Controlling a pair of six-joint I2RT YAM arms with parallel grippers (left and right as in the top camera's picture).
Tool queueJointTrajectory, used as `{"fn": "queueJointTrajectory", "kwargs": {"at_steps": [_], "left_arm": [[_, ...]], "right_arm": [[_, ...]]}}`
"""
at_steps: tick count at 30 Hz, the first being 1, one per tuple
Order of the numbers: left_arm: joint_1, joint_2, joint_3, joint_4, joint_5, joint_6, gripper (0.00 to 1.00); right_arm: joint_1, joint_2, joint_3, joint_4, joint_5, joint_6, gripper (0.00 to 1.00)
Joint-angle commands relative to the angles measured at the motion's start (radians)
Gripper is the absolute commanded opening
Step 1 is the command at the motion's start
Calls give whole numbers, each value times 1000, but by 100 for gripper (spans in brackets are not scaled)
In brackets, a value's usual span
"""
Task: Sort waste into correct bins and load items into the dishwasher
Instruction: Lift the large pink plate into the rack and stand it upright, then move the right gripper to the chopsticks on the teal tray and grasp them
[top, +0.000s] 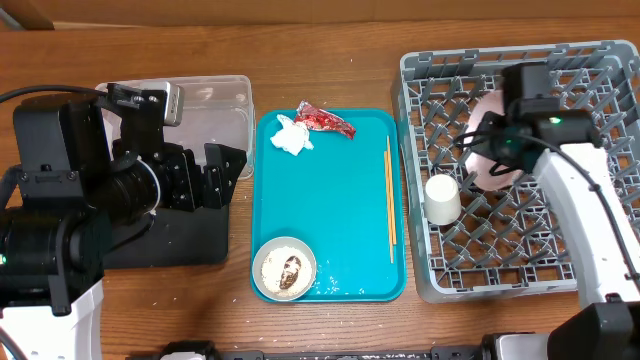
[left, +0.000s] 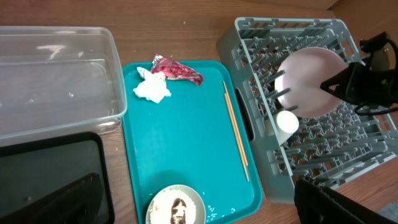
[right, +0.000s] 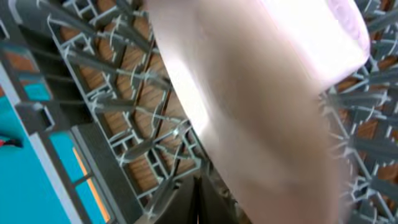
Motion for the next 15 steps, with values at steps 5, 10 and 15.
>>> {"fn": "queueJointTrajectory", "kwargs": {"at_steps": [5,10,15], "left_arm": [[5,3,11,3,9,-13,100],[5,3,11,3,9,-13,100],[5,3,11,3,9,-13,100]], "right_arm": [[6,-113,70,-1,-61,-77,7],[23,-232,90,-8,-127,-67,8],[110,-307,90,-74,-232,-68,13]]}}
